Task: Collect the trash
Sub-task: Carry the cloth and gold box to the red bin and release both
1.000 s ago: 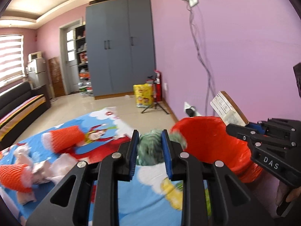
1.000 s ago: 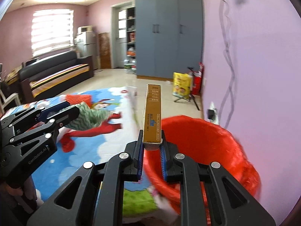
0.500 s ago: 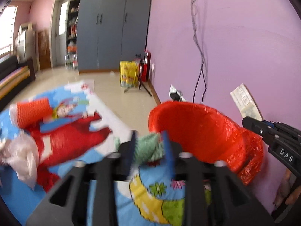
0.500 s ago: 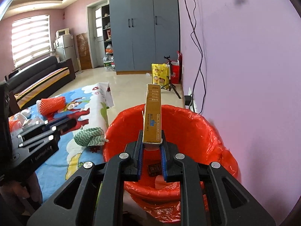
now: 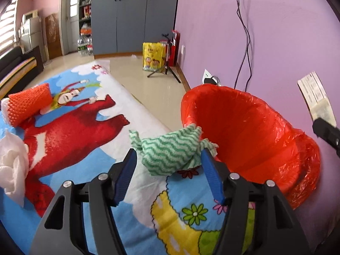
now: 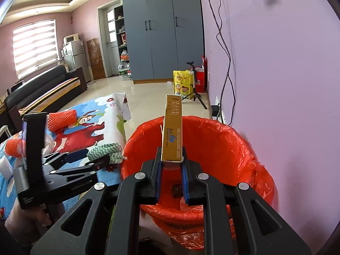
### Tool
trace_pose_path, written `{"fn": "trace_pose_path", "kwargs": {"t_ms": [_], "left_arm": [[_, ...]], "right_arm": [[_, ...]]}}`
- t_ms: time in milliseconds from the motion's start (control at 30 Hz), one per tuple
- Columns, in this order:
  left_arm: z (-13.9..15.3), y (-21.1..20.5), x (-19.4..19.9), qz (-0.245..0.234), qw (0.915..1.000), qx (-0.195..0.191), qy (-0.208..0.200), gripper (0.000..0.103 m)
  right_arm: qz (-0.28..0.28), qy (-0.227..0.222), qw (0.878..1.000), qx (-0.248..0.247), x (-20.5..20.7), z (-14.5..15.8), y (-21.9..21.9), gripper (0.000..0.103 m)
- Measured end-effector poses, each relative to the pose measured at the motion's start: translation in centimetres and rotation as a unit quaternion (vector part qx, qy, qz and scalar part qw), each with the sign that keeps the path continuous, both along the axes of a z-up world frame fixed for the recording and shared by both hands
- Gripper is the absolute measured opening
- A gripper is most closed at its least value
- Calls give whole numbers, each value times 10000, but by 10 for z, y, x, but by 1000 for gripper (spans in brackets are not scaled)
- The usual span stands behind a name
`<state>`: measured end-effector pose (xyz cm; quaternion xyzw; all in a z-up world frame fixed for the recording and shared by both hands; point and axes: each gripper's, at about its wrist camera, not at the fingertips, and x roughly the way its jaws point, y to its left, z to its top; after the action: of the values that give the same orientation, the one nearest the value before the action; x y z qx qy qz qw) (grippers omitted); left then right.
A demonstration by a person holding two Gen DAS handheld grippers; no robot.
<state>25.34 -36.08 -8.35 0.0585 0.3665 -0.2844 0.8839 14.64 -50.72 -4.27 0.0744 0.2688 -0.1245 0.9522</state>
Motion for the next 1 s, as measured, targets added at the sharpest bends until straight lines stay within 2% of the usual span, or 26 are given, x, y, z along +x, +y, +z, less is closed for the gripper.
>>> {"fn": "trace_pose_path", "kwargs": {"t_ms": [33, 133, 233, 333, 433, 800, 900, 967, 1000], "left_arm": [[-2, -1, 3, -54, 9999, 7, 107, 39], [-2, -2, 0, -136, 9999, -18, 66, 30], [6, -2, -14, -139, 9995, -53, -289, 29], [24, -4, -27, -254, 9978, -282, -551, 29], [38, -14, -41, -468, 9944, -369, -872, 30], [34, -44, -39, -761, 9925, -618, -737, 37], [36, -50, -38, -809, 9913, -638, -817, 46], [36, -50, -36, -811, 9909, -669, -840, 59], [36, -49, -36, -794, 9909, -680, -847, 60]], "right_arm": [[2, 6, 10000, -2, 1, 0, -1, 16], [-11, 10, 10000, 13, 3, -1, -2, 16], [-14, 0, 10000, 41, 3, 0, -3, 16], [-1, 6, 10000, 27, 3, -1, -3, 16], [-44, 29, 10000, 56, 2, -2, -7, 16], [-194, 248, 9993, 198, 4, -17, -31, 16], [-197, 263, 9992, 218, 4, -19, -33, 16], [-225, 270, 9992, 215, 4, -19, -34, 17], [-253, 269, 9991, 226, 4, -20, -35, 18]]}}
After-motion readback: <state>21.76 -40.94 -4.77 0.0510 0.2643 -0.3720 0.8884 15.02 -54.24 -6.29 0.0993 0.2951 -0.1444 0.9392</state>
